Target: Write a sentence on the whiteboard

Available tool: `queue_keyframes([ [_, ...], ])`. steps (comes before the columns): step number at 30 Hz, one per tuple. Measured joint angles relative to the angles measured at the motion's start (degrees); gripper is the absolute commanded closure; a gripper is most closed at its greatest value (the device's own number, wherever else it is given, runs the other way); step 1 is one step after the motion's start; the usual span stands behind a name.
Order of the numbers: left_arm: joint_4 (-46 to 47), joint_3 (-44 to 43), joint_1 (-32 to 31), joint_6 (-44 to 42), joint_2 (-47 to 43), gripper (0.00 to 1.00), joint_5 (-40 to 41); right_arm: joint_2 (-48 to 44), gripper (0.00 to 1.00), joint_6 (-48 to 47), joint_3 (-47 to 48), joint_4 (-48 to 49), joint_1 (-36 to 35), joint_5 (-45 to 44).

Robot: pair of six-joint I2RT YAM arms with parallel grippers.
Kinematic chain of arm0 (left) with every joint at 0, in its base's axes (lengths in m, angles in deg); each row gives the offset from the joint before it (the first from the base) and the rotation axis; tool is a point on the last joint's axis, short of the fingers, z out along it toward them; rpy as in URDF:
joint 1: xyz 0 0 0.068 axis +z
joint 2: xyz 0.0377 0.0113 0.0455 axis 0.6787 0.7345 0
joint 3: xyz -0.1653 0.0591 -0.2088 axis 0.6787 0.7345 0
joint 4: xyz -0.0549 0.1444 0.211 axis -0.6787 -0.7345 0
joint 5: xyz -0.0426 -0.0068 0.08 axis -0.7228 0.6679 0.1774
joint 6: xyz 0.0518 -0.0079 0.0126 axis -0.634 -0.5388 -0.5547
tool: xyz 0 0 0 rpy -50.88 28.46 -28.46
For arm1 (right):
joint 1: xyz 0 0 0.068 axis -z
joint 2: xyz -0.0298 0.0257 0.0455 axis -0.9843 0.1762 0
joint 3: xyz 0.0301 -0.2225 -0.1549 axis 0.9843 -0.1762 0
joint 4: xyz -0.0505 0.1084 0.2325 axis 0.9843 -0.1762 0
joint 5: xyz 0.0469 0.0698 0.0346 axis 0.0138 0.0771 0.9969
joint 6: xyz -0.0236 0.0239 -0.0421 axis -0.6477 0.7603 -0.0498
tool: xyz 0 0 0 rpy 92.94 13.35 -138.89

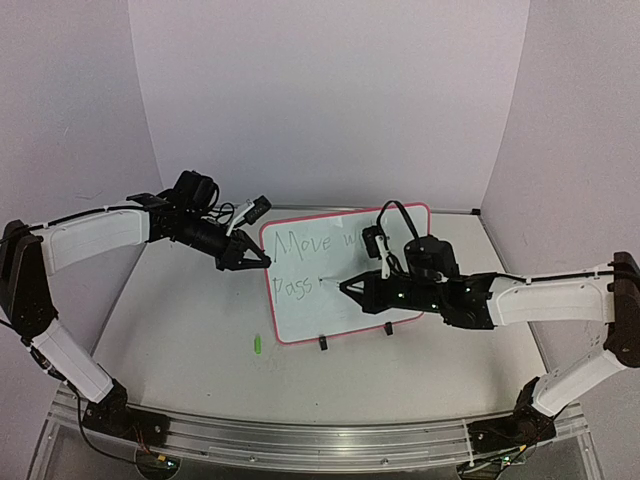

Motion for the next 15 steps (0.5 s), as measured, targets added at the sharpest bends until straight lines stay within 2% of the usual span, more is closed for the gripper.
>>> queue_keyframes([
  [15,0.0,0.0,0.0,0.02,0.0,1.0,0.03,1.31,1.0,-1.16,2.1,0.77,-0.03,-1.55],
])
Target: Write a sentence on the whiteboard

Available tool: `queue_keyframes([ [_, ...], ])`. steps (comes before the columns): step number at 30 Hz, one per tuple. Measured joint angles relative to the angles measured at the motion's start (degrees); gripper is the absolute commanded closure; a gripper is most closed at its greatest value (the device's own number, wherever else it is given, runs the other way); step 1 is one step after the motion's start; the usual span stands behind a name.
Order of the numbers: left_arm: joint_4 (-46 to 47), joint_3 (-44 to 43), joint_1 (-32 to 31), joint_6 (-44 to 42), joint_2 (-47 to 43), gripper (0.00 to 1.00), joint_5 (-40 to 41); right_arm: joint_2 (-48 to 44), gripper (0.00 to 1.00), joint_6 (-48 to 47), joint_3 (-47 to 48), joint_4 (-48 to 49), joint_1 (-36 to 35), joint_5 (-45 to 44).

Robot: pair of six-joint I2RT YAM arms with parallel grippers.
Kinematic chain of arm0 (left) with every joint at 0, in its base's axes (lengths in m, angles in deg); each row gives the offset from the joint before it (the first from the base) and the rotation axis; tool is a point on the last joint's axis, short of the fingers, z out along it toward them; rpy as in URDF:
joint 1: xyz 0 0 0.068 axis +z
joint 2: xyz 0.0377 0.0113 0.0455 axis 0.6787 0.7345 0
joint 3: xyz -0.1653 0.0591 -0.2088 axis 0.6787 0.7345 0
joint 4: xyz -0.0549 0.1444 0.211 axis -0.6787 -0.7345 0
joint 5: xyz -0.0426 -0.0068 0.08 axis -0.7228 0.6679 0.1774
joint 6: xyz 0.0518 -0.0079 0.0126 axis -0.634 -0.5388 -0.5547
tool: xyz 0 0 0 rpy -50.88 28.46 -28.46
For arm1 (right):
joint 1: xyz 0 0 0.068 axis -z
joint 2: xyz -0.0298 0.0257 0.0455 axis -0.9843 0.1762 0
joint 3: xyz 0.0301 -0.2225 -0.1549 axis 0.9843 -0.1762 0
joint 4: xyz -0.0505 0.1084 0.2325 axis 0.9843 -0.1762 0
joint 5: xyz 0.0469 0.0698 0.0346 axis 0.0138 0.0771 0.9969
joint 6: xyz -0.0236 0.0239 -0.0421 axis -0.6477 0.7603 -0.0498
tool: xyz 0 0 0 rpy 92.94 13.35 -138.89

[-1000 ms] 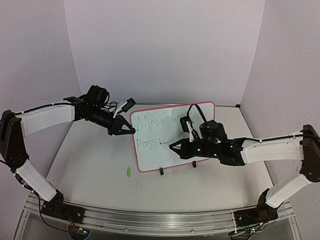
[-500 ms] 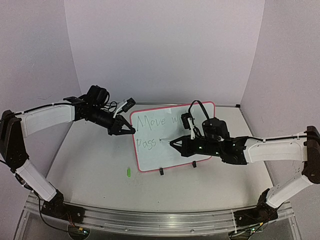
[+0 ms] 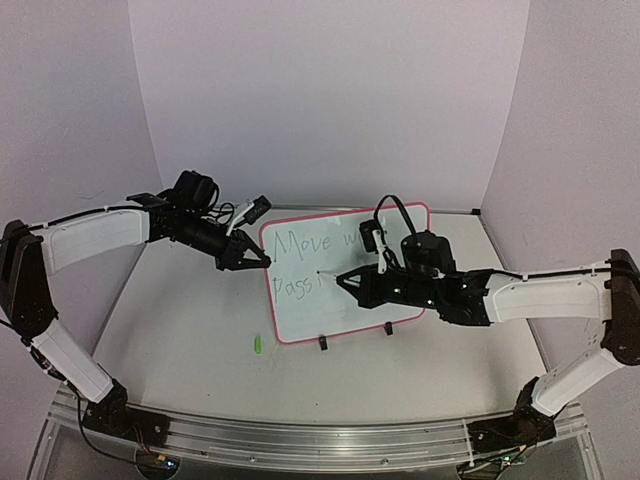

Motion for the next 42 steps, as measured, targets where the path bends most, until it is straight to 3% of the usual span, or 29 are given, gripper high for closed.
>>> queue_keyframes([
  [11,0.0,0.0,0.0,0.0,0.0,1.0,0.15,0.05,1.0,-0.19,-0.1,0.13,-0.08,-0.04],
  [20,0.0,0.0,0.0,-0.04,0.0,1.0,0.04,-5.27,1.0,0.22,-2.93,0.23,0.03,-1.99],
  [42,0.0,0.0,-0.02,-0.02,0.0,1.0,0.04,-2.8,1.0,0.55,-4.43,-0.1,0.59,-1.88],
])
